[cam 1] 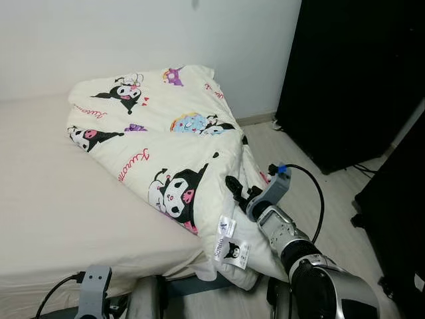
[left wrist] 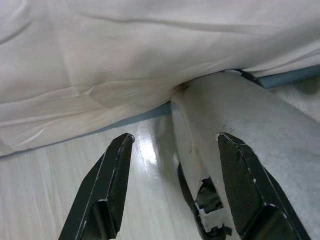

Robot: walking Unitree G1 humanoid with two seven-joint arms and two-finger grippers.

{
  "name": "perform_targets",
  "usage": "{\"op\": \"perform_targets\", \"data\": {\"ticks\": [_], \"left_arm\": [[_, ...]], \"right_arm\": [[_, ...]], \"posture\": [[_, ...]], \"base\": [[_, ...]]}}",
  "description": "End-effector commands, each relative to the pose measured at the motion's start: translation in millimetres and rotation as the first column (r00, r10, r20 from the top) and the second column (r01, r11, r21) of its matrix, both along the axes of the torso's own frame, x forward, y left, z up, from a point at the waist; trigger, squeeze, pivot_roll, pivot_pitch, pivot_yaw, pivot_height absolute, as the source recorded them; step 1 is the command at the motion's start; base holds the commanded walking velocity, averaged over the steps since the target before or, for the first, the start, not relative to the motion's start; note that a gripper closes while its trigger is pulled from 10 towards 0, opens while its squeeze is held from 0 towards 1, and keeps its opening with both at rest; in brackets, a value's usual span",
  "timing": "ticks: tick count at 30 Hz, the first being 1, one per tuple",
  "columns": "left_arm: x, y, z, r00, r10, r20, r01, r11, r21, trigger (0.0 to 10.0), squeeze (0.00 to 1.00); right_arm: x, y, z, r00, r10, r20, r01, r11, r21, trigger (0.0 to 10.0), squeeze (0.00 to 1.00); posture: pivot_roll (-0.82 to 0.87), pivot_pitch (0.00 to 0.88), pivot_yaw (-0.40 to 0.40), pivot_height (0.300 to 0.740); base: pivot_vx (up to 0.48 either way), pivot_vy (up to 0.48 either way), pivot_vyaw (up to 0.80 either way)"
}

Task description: Clean up the room

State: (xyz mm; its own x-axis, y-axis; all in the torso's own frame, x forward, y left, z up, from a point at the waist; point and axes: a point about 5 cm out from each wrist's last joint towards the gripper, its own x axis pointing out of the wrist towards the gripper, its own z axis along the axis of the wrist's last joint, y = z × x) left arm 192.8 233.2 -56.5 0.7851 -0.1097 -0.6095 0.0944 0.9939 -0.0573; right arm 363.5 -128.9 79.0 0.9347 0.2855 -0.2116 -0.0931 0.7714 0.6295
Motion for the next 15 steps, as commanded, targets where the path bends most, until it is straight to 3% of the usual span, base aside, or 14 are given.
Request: {"op": "perform_targets", "data": {"ticks": [1, 3, 4, 5, 8, 11, 13, 14, 15], "left_arm": [[-4.0, -4.0, -3, 1.0, -0.007, -0.009, 0.007, 1.0, -0.011, 10.0, 0.0], [-2.9, -6.0, -3, 1.0, -0.011, -0.004, 0.011, 1.0, -0.015, 10.0, 0.0], [-2.2, -7.9, -3, 1.0, -0.015, 0.0, 0.015, 1.0, -0.018, 10.0, 0.0], [-1.3, -10.4, -2, 1.0, -0.02, 0.006, 0.021, 0.999, -0.025, 10.0, 0.0], [-0.6, -11.5, -2, 1.0, -0.021, 0.009, 0.022, 0.999, -0.026, 10.0, 0.0], [0.4, -12.5, -2, 1.0, -0.019, 0.014, 0.019, 0.999, -0.029, 10.0, 0.0], [1.3, -13.4, -1, 1.0, -0.018, 0.018, 0.018, 0.999, -0.031, 10.0, 0.0], [1.3, -13.4, -1, 1.0, -0.018, 0.018, 0.018, 0.999, -0.031, 10.0, 0.0], [2.6, -14.0, -1, 1.0, -0.016, 0.023, 0.016, 0.999, -0.033, 10.0, 0.0]], "right_arm": [[-2.2, 1.7, -4, 1.0, -0.002, -0.017, 0.002, 1.0, 0.011, 10.0, 0.0], [-2.7, -1.4, -5, 1.0, -0.02, -0.02, 0.02, 1.0, 0.021, 10.0, 0.0], [-2.5, -3.4, -5, 0.999, -0.035, -0.014, 0.035, 0.999, 0.028, 4.3, 0.0], [0.3, -1.1, 2, 0.999, -0.022, 0.031, 0.021, 0.999, 0.028, 0.0, 0.0], [3.9, 7.7, 10, 0.996, 0.04, 0.083, -0.038, 0.999, -0.026, 0.0, 0.0], [4.3, 21.0, 15, 0.981, 0.149, 0.126, -0.131, 0.981, -0.141, 0.0, 0.0], [2.3, 34.7, 16, 0.956, 0.252, 0.148, -0.214, 0.949, -0.23, 0.0, 0.0], [2.3, 34.7, 16, 0.956, 0.252, 0.148, -0.214, 0.949, -0.23, 0.0, 0.0], [-1.2, 48.1, 16, 0.925, 0.344, 0.165, -0.286, 0.911, -0.296, 0.0, 0.0]], "posture": [[0.16, 0.197, 0.033, 0.487], [0.16, 0.198, 0.031, 0.487], [0.16, 0.198, 0.03, 0.487], [0.15, 0.199, 0.029, 0.487], [0.15, 0.197, 0.026, 0.487], [0.15, 0.196, 0.023, 0.487], [0.15, 0.193, 0.021, 0.487], [0.15, 0.193, 0.021, 0.487], [0.14, 0.191, 0.018, 0.487]], "base": [[0.0, 0.0, 0.0], [0.0, 0.0, 0.0], [0.0, 0.0, 0.0], [0.0, 0.0, 0.0], [0.0, 0.0, 0.0], [0.0, 0.0, 0.0], [0.0, 0.0, 0.0], [0.0, 0.0, 0.0], [0.0, 0.0, 0.0]]}}
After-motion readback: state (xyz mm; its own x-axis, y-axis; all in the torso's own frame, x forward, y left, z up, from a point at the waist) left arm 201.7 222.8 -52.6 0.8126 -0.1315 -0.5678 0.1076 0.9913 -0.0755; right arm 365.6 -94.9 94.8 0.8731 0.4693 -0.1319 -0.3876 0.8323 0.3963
